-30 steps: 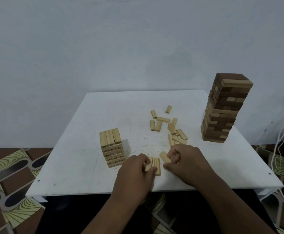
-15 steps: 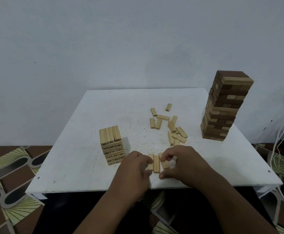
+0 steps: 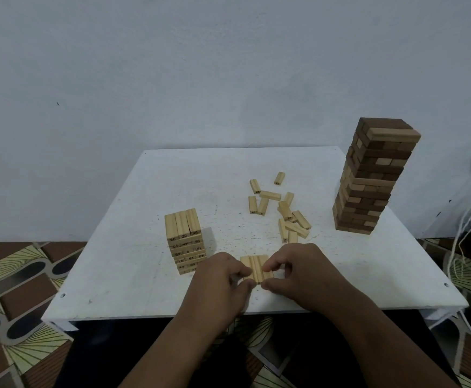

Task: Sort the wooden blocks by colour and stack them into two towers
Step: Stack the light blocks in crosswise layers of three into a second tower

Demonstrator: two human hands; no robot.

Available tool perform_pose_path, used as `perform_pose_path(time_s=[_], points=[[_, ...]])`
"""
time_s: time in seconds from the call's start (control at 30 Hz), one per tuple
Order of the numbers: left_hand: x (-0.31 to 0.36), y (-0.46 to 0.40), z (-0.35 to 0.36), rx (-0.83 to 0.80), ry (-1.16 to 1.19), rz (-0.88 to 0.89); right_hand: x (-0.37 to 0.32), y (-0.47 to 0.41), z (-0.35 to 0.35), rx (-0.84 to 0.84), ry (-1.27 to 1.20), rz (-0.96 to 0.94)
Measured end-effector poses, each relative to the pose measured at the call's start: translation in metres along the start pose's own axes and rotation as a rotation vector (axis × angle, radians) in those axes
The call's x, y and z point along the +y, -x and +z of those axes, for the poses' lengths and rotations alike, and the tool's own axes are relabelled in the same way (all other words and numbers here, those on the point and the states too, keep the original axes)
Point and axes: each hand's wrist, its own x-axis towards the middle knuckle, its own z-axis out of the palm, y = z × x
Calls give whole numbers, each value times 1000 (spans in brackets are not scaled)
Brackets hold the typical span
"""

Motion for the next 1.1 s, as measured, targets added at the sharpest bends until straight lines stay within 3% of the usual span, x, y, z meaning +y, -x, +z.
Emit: perform_pose_path(time_s=[0.73,1.1], points=[[0,-1,0,-19,-3,-31,4,-4,5,9,-6,22],[-1,0,3,-41,-14,77,0,-3,2,-28,-36,-4]])
